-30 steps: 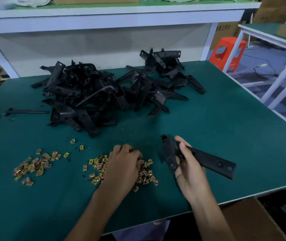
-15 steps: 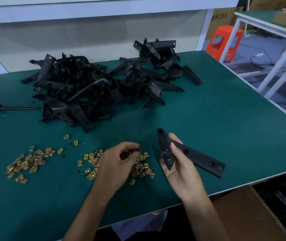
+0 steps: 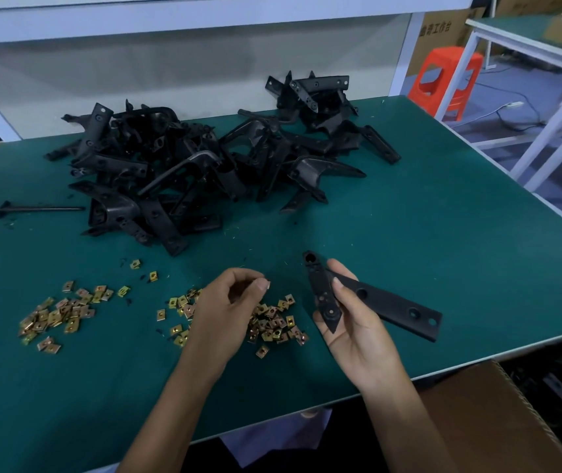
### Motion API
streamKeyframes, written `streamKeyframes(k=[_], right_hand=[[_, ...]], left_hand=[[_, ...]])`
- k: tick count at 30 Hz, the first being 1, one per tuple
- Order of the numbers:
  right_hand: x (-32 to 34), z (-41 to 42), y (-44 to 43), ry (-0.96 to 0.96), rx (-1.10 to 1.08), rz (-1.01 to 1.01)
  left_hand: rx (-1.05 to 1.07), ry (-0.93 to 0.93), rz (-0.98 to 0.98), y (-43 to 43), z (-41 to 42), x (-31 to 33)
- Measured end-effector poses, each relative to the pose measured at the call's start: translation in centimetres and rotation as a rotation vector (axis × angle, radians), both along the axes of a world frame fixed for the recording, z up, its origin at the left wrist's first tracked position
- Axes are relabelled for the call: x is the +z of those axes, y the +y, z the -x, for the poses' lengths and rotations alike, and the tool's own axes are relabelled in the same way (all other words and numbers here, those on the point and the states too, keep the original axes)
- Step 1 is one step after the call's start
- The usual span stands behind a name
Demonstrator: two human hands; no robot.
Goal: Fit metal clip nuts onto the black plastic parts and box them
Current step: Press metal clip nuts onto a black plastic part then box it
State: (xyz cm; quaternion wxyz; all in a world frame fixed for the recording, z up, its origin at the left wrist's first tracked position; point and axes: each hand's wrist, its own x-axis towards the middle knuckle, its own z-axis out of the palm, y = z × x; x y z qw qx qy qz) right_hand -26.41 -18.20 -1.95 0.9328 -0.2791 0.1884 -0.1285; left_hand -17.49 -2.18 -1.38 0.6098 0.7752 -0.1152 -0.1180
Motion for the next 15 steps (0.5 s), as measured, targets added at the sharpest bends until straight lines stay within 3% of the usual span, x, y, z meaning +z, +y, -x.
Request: streamKeyframes(k=[9,15], right_hand=[[0.0,0.0,0.0,0.004,0.000,0.015],[-0.3,0.0,-0.1,-0.014,0.005,-0.005]], left_hand=[[0.047,-0.007,-0.003,0.4,-0.2,0.1],[-0.006,0.302,0.273,-0.7,1.2,0.9]])
